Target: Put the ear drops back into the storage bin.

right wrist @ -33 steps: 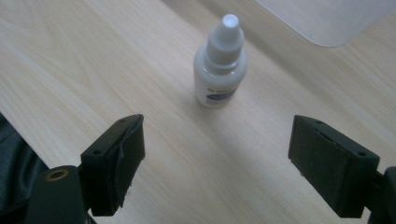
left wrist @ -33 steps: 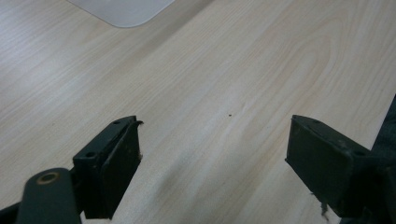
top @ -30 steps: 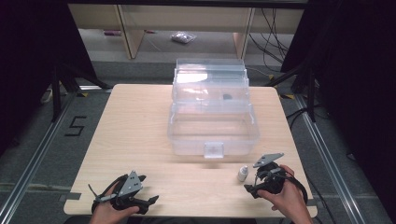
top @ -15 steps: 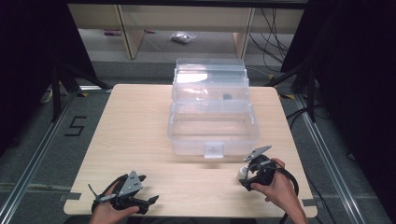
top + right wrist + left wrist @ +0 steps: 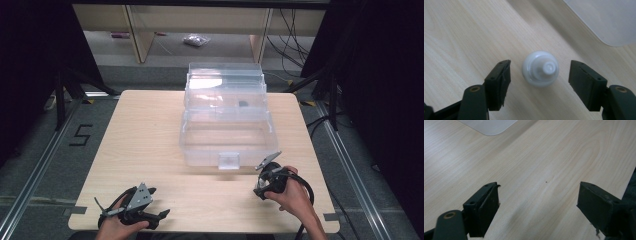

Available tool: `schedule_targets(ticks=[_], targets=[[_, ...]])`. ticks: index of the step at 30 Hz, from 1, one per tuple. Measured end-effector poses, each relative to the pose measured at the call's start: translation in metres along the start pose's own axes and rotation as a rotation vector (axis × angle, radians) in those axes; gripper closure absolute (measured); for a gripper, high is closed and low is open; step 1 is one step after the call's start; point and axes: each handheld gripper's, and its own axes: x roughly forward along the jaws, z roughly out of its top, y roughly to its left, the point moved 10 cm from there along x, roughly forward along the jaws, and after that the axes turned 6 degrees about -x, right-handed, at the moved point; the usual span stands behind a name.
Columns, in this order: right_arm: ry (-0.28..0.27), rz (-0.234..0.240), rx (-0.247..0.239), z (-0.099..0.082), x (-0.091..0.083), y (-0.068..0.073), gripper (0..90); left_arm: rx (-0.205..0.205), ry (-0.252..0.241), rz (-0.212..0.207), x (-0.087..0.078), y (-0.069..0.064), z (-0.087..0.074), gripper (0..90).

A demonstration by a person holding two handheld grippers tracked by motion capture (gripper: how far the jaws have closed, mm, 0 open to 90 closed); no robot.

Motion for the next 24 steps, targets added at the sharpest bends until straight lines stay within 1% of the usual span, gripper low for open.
schedule_targets(ticks=[1,2,3,5,6,7,8,9,10,11,12,13,15,16,18,20,21,22,24], targets=[[0.011,0.003,-0.004,0.000,0.000,0.000,35.9,0.003,0.002,0.002,0.000,0.000,0.000,17.1],[0.008,-0.002,-0.023,0.001,0.001,-0.002,36.2,0.002,0.002,0.001,0.000,0.000,0.000,17.1],[0.014,0.003,-0.019,0.002,0.001,-0.002,38.1,0.011,0.010,0.004,0.000,0.001,-0.001,17.1],[0.034,0.006,-0.032,0.002,0.002,-0.002,39.9,0.012,0.011,0.004,0.000,0.001,-0.001,17.1],[0.034,0.009,-0.036,0.002,0.004,-0.002,41.2,0.013,0.011,0.004,0.000,0.001,-0.001,17.1],[0.046,0.010,-0.030,0.002,0.004,-0.001,42.7,0.012,0.010,0.003,0.000,0.001,-0.001,17.1],[0.050,0.017,-0.026,0.002,0.004,-0.001,42.8,0.001,0.000,-0.001,0.000,0.000,0.000,17.1],[0.051,0.003,-0.036,0.003,0.005,-0.003,43.9,0.002,0.001,0.000,0.000,0.000,0.000,17.1],[0.058,0.007,-0.034,0.003,0.006,-0.003,45.1,0.001,0.000,-0.001,0.000,0.000,0.000,17.1],[0.063,0.010,-0.045,0.003,0.007,-0.003,45.5,0.001,0.000,-0.001,0.000,0.000,0.000,17.1],[0.079,0.003,-0.033,0.002,0.007,-0.003,45.8,0.000,0.001,-0.008,0.000,-0.001,0.000,17.1],[0.067,0.013,-0.062,0.003,0.009,-0.003,46.4,0.006,0.005,0.002,0.000,0.001,0.000,17.1],[0.081,0.012,-0.044,0.002,0.010,-0.003,47.9,-0.002,0.002,-0.004,0.000,0.000,0.000,17.1],[0.082,0.018,-0.045,0.002,0.011,-0.003,49.2,-0.009,-0.004,-0.004,0.000,-0.001,0.000,17.1],[0.083,0.015,-0.060,0.003,0.012,-0.004,50.4,-0.002,-0.001,-0.005,0.000,0.000,0.000,17.1],[0.085,0.017,-0.058,0.003,0.012,-0.003,51.4,0.003,0.003,0.000,0.000,0.000,0.000,17.1],[0.085,0.021,-0.069,0.003,0.013,-0.003,52.1,0.004,0.002,-0.001,0.000,0.000,0.000,17.1],[0.085,0.021,-0.069,0.003,0.013,-0.003,52.1,0.004,0.002,-0.001,0.000,0.000,0.000,17.1],[0.097,0.030,-0.065,0.003,0.014,-0.001,55.0,0.002,0.001,-0.002,0.000,0.000,0.000,17.1]])
